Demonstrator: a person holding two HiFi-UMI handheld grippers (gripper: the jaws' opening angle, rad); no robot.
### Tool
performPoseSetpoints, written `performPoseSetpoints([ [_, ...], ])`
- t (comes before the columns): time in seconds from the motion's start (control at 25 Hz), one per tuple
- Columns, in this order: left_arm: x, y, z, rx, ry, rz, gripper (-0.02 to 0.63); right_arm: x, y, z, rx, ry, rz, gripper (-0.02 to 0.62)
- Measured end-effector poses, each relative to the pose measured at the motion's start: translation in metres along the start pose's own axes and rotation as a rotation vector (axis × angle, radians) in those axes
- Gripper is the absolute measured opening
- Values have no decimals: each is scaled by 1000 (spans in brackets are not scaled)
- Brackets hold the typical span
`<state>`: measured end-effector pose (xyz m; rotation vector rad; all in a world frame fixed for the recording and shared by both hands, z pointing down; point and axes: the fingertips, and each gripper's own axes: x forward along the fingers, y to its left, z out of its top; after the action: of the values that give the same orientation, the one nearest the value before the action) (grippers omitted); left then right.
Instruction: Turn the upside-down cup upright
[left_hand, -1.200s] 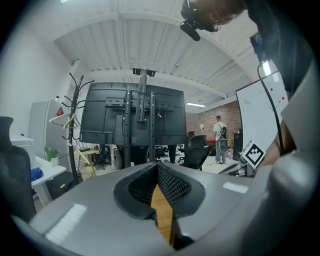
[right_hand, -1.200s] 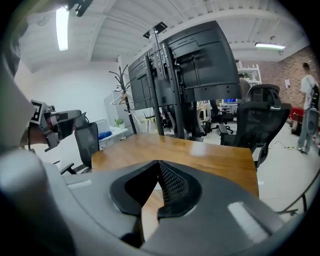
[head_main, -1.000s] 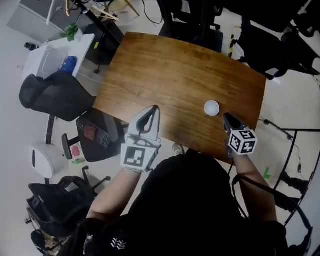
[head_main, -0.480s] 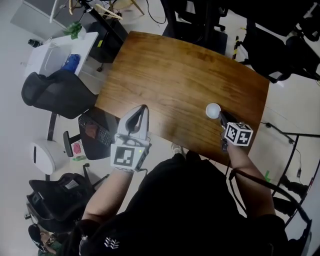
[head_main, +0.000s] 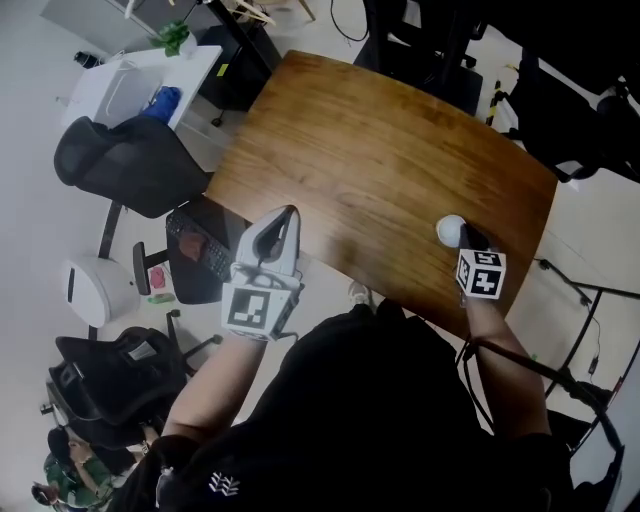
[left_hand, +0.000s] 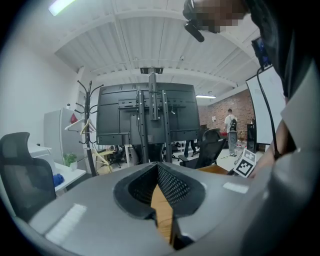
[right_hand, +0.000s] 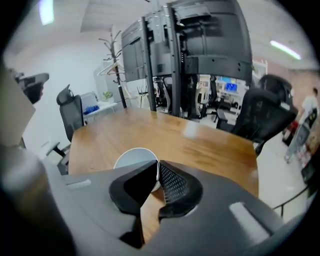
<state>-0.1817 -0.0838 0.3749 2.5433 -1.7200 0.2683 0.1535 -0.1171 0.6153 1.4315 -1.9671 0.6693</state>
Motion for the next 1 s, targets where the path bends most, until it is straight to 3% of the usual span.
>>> performPoseSetpoints([
  [0.12,-1,3,-1,-4,-2,9,0,-9,-11,4,-166,0,-114,17],
  [0.24,-1,0,3,3,-11,2,0,-9,-17,-4,-236,42,-161,18],
  [0.44,-3,0,6,12,-16,6,0,-1,17,-22,-265,76,-70,18],
  [0.56,-8,-1,7,18,-17,12,0,2,30,-24,-276,63,-57,18],
  [0.68,-14,1,9,22,-17,21,0,-1,13,-14,-251,29,-122,18],
  [0.84,-16,3,8,24,-21,26,0,-14,-41,-11,-237,43,-263,18],
  [1.0,-11,-1,10,24,-26,11,0,-20,-61,-17,-315,93,-322,18],
])
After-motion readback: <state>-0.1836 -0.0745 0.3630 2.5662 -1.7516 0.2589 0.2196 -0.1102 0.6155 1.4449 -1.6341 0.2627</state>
